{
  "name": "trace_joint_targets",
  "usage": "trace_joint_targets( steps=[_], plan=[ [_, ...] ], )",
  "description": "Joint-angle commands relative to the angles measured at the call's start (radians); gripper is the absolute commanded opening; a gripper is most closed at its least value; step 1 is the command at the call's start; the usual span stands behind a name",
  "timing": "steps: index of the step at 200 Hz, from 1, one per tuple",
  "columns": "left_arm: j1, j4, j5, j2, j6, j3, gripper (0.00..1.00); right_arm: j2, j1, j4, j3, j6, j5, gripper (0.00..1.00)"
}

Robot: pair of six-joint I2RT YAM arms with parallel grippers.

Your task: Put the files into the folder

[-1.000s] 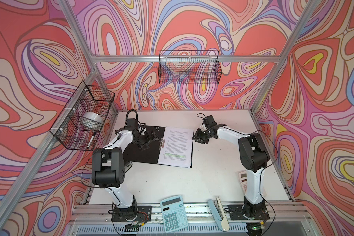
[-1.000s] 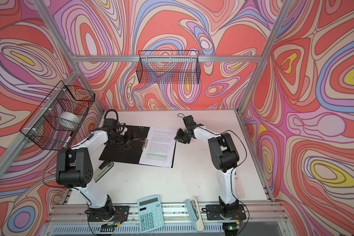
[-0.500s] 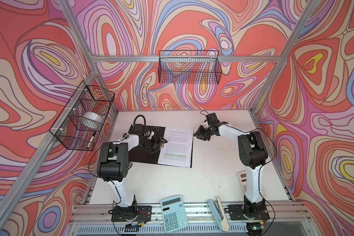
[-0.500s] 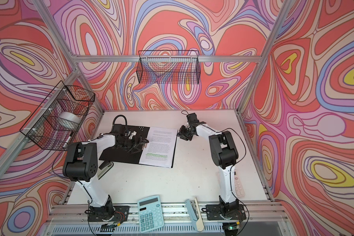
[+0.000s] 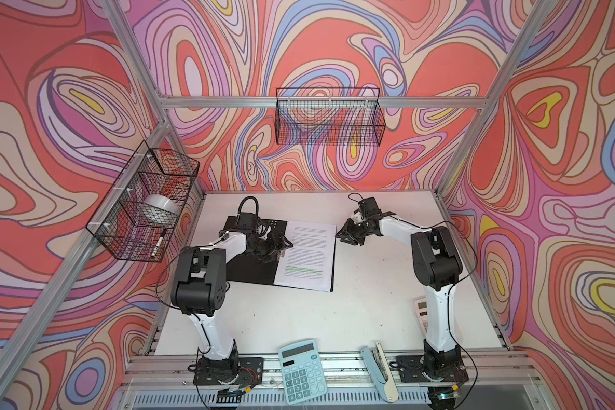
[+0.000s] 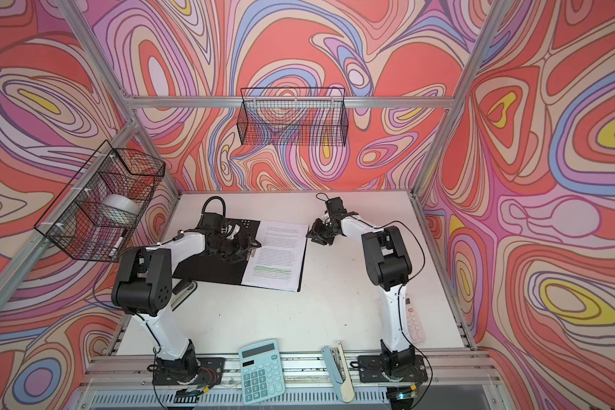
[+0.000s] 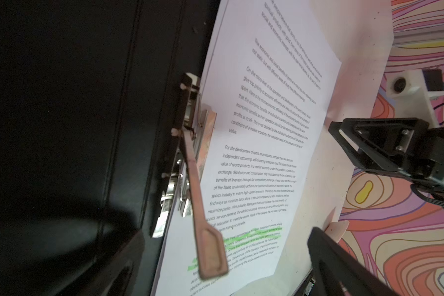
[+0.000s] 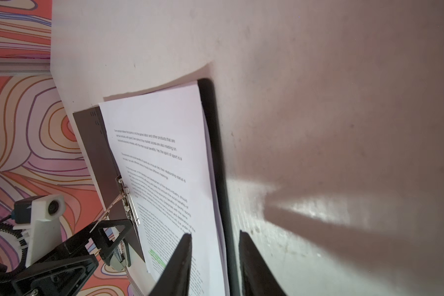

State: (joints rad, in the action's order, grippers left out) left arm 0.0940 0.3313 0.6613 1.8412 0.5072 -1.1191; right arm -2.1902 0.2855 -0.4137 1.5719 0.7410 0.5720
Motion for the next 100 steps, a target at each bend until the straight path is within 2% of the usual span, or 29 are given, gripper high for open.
trace_joint_targets(
  steps=[1, 61, 100],
  plan=[
    [0.023, -0.008, -0.033, 0.028, -0.017, -0.029, 1.00, -0.023, -0.007, 0.016, 0.031, -0.014, 0.037, 0.34],
    [0.051, 0.007, 0.017, 0.090, 0.041, -0.077, 1.00, -0.053, -0.039, -0.004, 0.057, -0.034, 0.063, 0.34],
    [0.076, 0.001, 0.041, 0.103, 0.086, -0.100, 1.00, -0.075, -0.072, -0.102, 0.139, -0.095, 0.021, 0.34]
  ],
)
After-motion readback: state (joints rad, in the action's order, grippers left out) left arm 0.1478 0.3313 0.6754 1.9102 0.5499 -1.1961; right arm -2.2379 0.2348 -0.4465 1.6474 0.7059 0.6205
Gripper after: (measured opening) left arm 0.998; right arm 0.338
